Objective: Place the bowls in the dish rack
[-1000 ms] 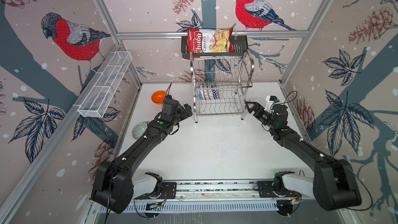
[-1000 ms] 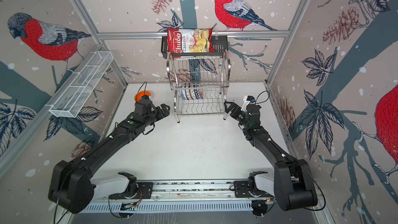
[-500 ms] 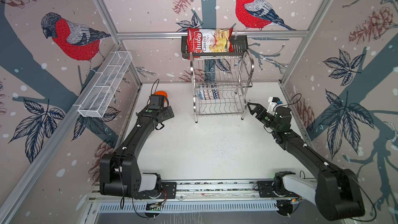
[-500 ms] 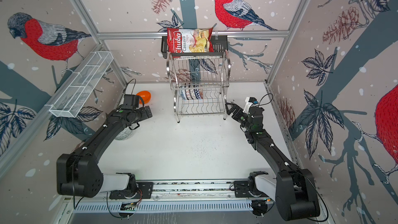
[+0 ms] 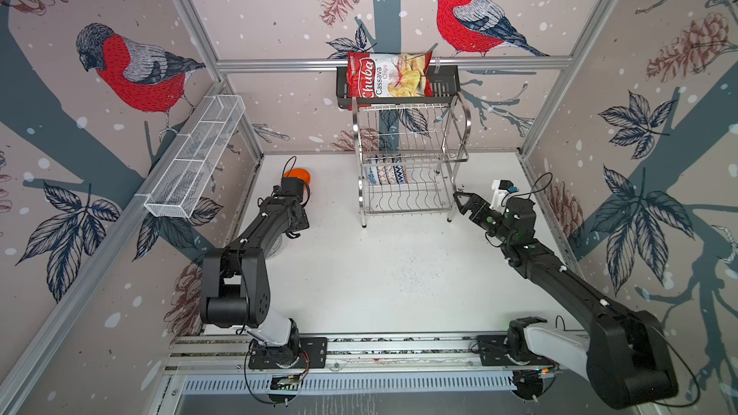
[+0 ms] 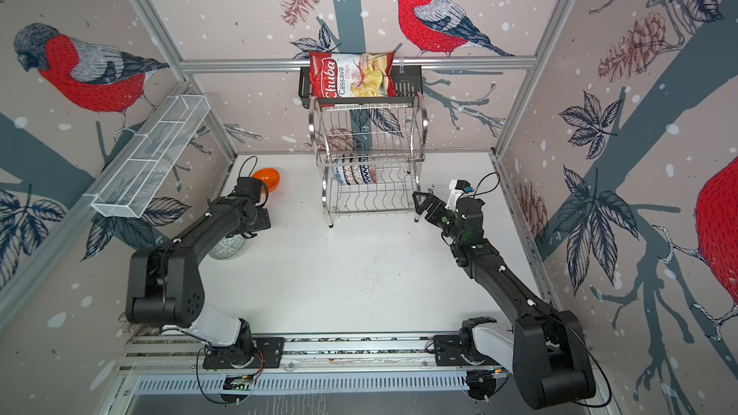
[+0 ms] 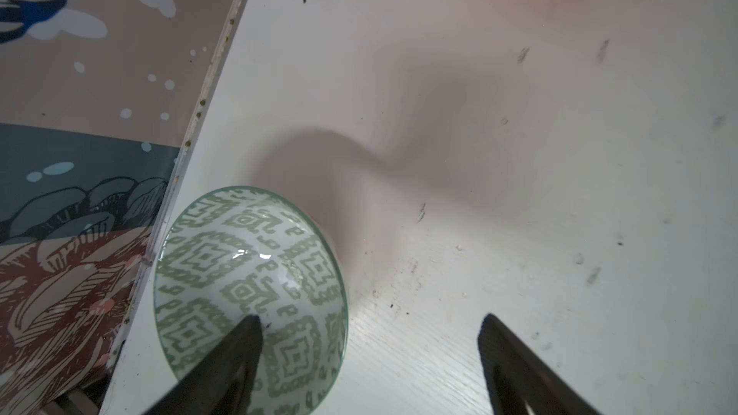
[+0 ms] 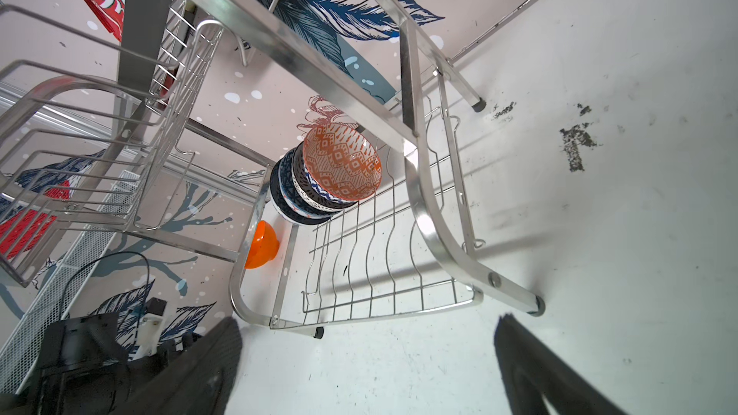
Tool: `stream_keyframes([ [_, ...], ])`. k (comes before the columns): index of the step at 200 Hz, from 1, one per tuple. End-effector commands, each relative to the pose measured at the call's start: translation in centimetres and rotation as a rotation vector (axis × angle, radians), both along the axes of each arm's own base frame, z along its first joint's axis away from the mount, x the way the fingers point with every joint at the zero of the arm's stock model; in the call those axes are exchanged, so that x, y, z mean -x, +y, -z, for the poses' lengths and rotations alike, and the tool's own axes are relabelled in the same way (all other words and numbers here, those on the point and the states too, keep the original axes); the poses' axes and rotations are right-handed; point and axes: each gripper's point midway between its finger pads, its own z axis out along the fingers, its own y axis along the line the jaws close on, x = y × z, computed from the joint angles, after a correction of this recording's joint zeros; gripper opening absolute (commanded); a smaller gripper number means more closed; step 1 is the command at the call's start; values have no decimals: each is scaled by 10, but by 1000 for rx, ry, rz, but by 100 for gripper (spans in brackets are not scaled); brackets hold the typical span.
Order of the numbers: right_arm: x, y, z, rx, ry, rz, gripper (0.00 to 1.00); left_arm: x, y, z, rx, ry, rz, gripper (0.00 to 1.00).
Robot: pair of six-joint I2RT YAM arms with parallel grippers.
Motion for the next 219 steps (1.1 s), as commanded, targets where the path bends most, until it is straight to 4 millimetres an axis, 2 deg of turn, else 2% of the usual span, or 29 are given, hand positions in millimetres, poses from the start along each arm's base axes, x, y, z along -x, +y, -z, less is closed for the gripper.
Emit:
stream_keyframes([
  [1,-2,-1,-6,14,-33,6,100,10,5,12,-24,80,-11,82],
  [36,-2,-1,-6,15,-37,7,100,16,6,30,-25,141,-17,71],
  [54,-1,-1,-7,15,-41,8,99,18,6,38,-23,172,-21,69],
  [77,0,-2,-9,15,-47,13,100,22,6,48,-15,218,-23,60],
  [120,0,-5,-11,22,-54,27,100,24,6,53,-16,241,-21,37],
  [173,0,-7,-12,20,-58,36,100,23,-1,50,26,224,-3,0],
  [219,1,-11,-12,25,-65,63,100,20,-30,50,68,217,76,0],
])
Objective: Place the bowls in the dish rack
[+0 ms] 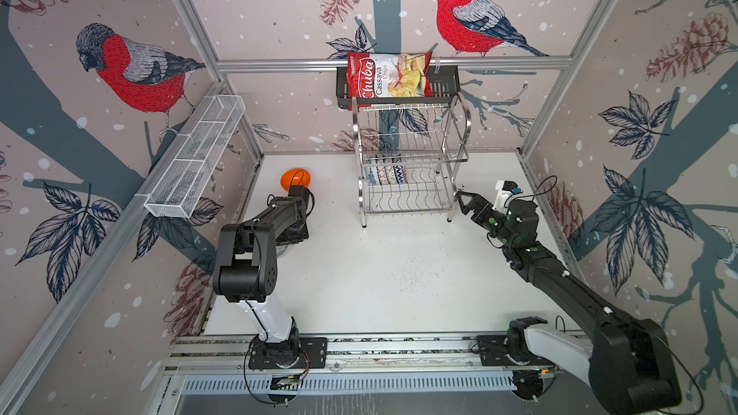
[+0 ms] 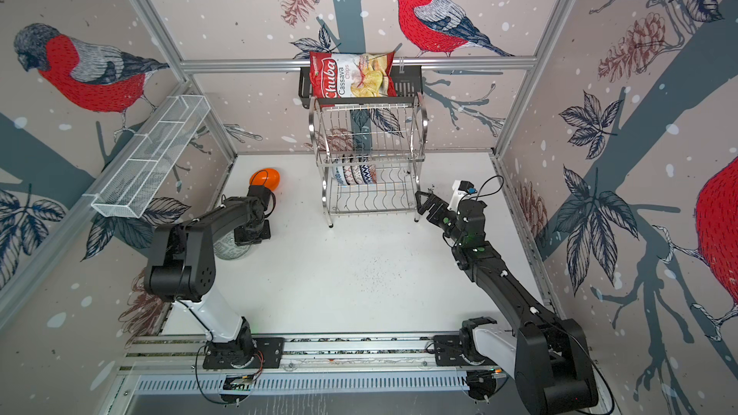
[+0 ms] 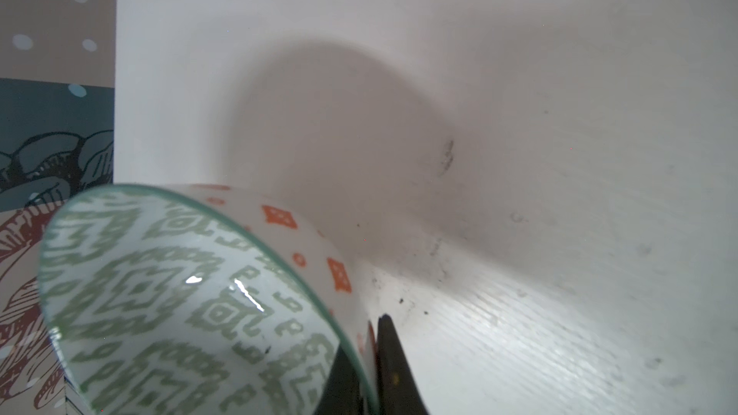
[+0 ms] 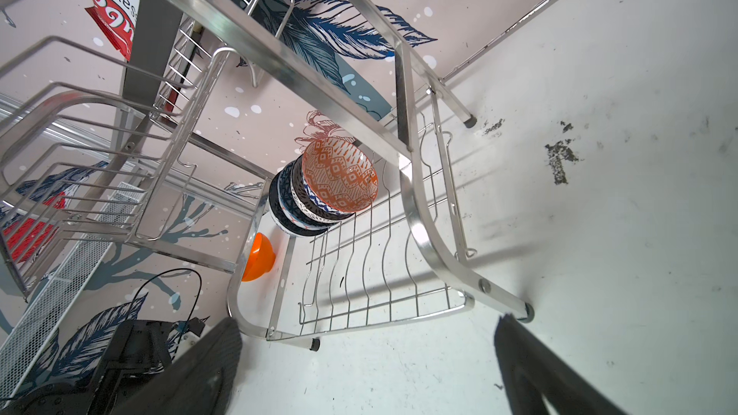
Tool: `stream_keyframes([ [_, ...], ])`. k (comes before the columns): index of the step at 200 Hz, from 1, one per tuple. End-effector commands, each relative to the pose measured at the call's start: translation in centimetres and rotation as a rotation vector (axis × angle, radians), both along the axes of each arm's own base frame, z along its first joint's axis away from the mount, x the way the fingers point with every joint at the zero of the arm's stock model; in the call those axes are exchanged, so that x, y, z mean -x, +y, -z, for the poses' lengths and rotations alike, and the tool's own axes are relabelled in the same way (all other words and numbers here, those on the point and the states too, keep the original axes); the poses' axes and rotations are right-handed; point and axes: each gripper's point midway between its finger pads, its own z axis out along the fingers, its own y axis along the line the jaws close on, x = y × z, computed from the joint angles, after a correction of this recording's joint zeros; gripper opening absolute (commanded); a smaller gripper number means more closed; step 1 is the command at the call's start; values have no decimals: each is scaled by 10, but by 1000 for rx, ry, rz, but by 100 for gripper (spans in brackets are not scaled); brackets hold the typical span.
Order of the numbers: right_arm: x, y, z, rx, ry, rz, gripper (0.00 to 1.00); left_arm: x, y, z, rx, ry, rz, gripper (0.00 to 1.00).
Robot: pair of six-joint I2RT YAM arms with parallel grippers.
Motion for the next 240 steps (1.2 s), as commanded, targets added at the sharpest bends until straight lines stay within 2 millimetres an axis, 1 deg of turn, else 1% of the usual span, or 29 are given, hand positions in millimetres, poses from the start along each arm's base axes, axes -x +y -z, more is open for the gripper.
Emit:
stream_keyframes([
  [1,-2,-4,-5,16,-34,21,100,0,-20,-1,54,4,51,0],
  [26,-3,-5,-2,22,-28,30,99,1,-43,-6,62,-10,105,0],
  [48,-5,-7,1,26,-20,41,100,6,-70,-12,100,-32,153,0],
  [83,-6,-11,5,39,-10,64,99,19,-137,-24,194,-75,263,0],
  [95,-7,-13,6,44,-7,75,100,25,-169,-27,252,-83,323,0],
  [108,-7,-14,8,48,-1,84,99,30,-198,-28,291,-86,366,0],
  [126,-8,-17,11,52,5,98,99,37,-226,-28,272,-84,406,0],
  [137,-8,-20,12,55,11,109,99,42,-249,-26,293,-82,447,0],
  [151,-9,-24,14,62,19,130,100,43,-274,-29,304,-91,487,0],
  [180,-10,-34,19,77,43,171,99,41,-319,-30,342,-103,551,0],
  [194,-10,-38,20,79,50,185,99,40,-337,-26,376,-105,568,0],
  [206,-10,-40,19,79,46,195,100,40,-349,-17,387,-85,580,0],
  [219,-9,-42,18,81,44,204,99,41,-357,-6,372,-63,592,0],
  [240,-9,-43,18,78,43,207,100,43,-371,4,367,-40,614,1],
])
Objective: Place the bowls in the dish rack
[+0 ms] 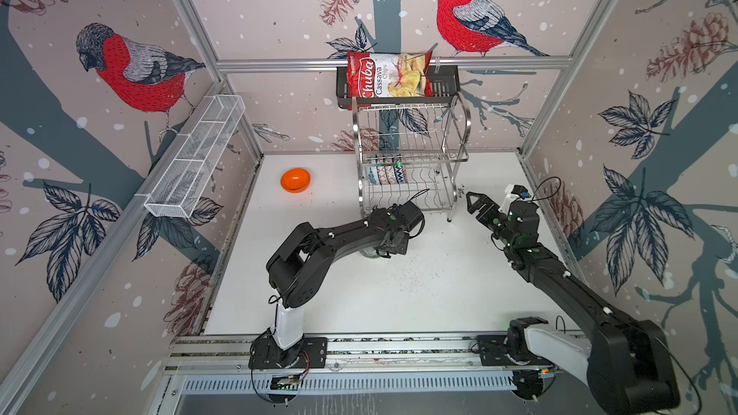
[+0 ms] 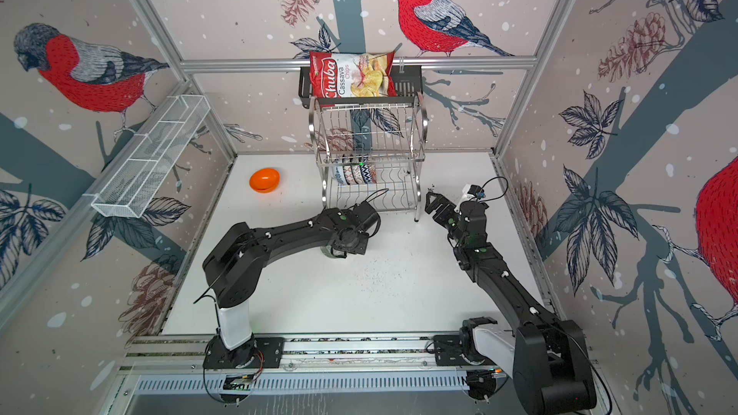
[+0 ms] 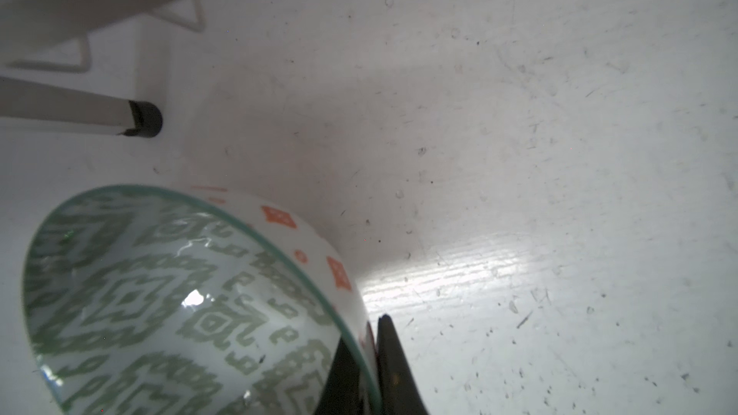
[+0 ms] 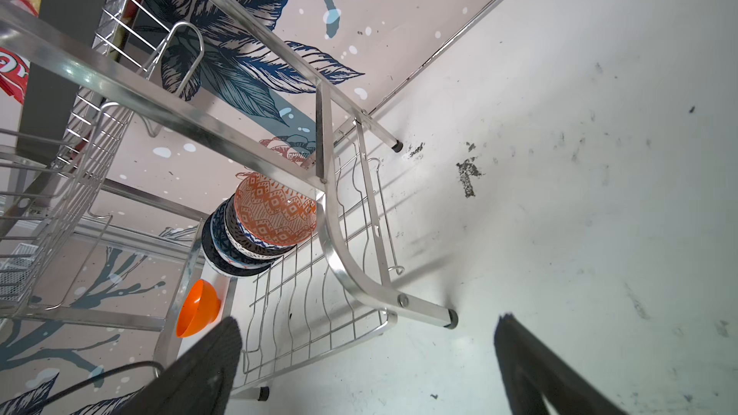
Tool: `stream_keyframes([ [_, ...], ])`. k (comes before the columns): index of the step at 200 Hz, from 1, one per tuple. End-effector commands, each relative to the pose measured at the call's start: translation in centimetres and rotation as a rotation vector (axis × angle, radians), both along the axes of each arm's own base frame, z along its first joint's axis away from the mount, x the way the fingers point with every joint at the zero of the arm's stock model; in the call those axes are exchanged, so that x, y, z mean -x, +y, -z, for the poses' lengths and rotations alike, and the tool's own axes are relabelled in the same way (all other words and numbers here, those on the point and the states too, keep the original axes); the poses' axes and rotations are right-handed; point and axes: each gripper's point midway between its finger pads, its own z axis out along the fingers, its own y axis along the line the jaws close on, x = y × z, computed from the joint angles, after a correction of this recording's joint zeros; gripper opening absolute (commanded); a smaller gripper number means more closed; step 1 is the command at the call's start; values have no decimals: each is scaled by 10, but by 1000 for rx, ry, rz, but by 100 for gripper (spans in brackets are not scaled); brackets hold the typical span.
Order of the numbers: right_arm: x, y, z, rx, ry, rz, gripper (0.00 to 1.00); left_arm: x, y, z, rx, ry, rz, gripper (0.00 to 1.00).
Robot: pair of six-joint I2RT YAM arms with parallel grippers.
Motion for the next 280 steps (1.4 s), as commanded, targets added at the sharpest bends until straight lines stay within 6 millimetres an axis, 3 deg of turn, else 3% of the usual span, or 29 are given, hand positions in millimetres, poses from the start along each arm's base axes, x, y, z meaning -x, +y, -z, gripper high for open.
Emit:
stream_keyframes([
  [1,-1,-4,-1,15,-8,15,99,10,-24,17,55,72,23,1],
  [51,-1,-3,-2,12,-11,9,99,9,-28,10,51,47,27,25],
  [95,-1,-3,-1,14,-10,11,99,2,-26,-17,76,-26,26,50],
  [114,-1,-2,0,20,-6,10,99,-2,-24,-33,101,-73,27,69],
  [133,0,1,-2,42,-13,7,99,-5,-20,-53,117,-129,24,96],
  [155,2,10,-8,99,-27,-4,99,-9,-6,-83,143,-225,-3,97],
  [177,6,26,-14,183,-22,-25,99,-15,20,-112,216,-297,-51,97],
  [206,21,59,-20,259,-46,-114,99,-22,62,-136,470,-352,-138,97],
  [247,46,117,-8,398,-28,-247,99,-25,145,-132,718,-351,-350,97],
  [280,68,181,-1,483,-35,-380,99,-19,180,-117,811,-344,-451,97],
])
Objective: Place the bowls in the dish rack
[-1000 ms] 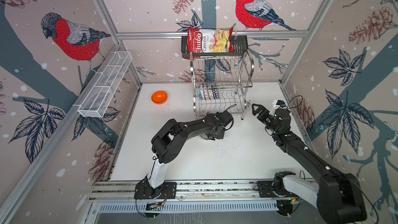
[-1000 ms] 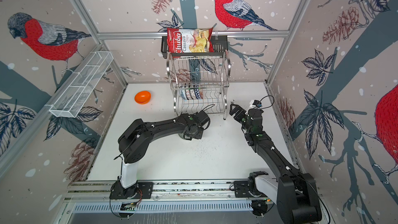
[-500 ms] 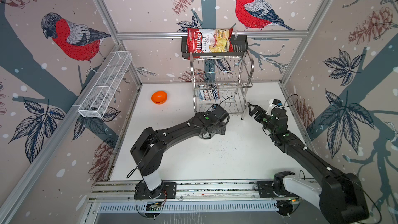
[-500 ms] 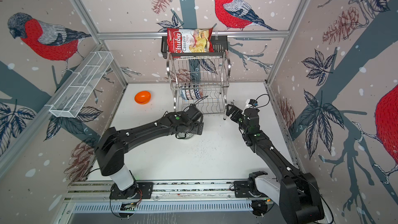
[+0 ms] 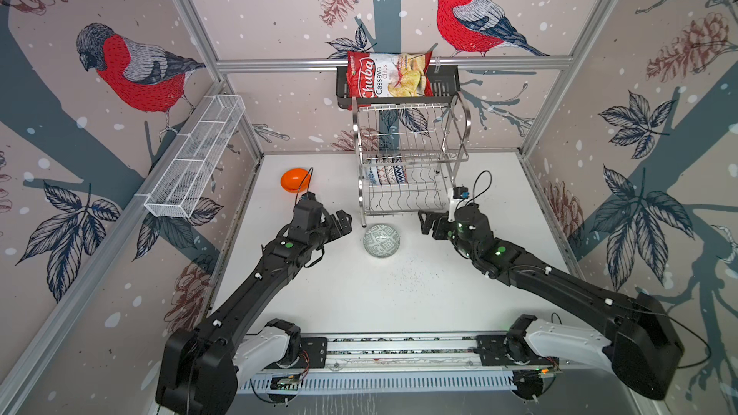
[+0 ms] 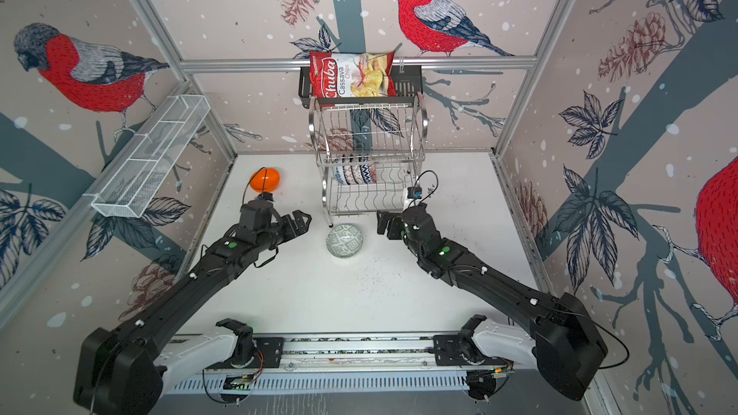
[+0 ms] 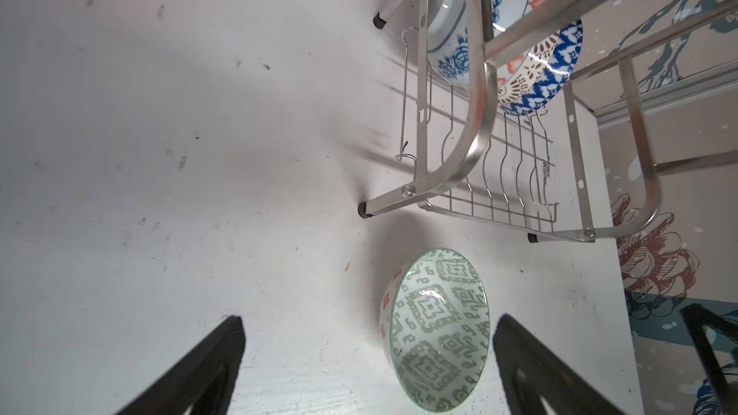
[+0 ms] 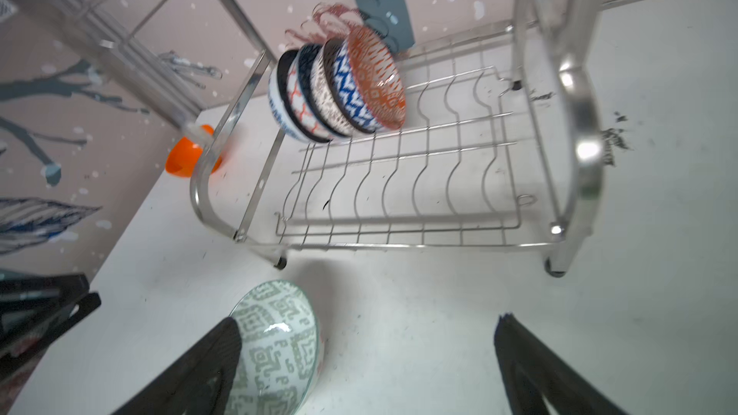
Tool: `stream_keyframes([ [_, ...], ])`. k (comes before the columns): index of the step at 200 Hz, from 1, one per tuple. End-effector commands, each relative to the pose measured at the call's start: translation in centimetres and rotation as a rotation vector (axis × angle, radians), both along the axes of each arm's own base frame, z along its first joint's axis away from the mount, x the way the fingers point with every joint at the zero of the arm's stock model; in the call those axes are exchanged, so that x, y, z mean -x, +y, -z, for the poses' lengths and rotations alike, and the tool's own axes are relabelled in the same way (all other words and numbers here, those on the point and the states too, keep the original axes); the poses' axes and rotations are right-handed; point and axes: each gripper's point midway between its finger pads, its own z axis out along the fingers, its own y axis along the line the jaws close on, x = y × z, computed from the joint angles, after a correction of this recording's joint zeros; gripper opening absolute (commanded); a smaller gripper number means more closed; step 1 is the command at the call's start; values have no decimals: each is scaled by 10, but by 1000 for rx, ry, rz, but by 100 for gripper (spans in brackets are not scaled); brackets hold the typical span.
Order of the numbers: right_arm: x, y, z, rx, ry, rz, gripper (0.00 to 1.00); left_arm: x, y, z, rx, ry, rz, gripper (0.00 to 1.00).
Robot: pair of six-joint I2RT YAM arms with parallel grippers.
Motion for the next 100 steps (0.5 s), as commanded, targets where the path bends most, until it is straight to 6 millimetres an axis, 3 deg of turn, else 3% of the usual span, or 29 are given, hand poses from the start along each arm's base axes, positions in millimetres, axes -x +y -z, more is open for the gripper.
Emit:
stream_keyframes([
  [1,6,23,4,97,-19,-23,99,0,-2,-7,167,-42,24,97],
  [24,15,66,18,161,20,-111,98,4,6,9,318,-33,-1,97],
  [48,29,106,32,180,74,-232,94,5,7,21,304,-13,7,97],
  [100,41,147,76,273,172,-327,82,8,10,36,262,4,15,97],
])
